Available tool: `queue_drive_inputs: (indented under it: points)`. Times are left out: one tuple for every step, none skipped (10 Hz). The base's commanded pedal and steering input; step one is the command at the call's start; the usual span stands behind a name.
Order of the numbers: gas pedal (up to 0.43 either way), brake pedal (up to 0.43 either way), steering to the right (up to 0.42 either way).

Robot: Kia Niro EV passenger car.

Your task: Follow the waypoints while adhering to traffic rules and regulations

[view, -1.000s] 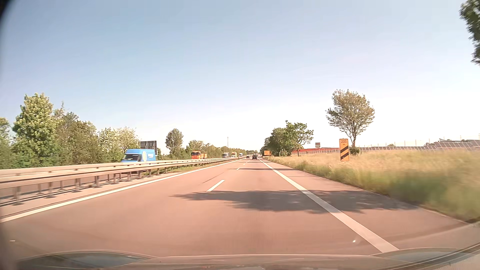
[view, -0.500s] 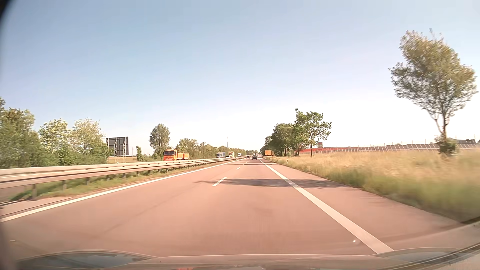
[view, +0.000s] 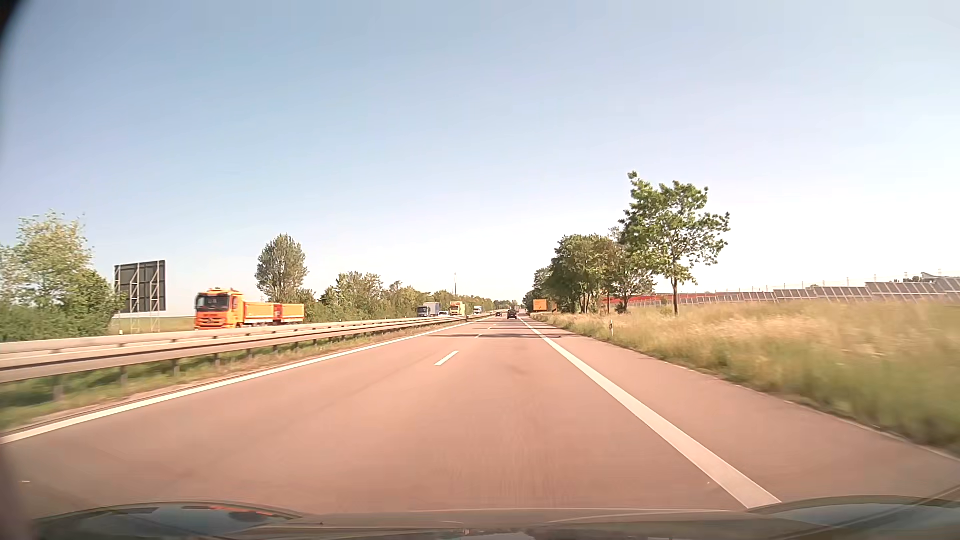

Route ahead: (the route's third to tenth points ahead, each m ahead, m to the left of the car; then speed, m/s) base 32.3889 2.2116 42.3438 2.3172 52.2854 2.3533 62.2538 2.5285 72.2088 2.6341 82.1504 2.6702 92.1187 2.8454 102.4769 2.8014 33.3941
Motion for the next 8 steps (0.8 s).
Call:
queue_drive_inputs:
  points:
    - [0.118, 0.012, -0.001]
    - [0.118, 0.012, -0.001]
    - [0.118, 0.012, -0.001]
    - [0.118, 0.012, -0.001]
    - [0.130, 0.012, -0.001]
    - [0.130, 0.012, -0.001]
    - [0.130, 0.012, -0.001]
    - [0.130, 0.012, 0.001]
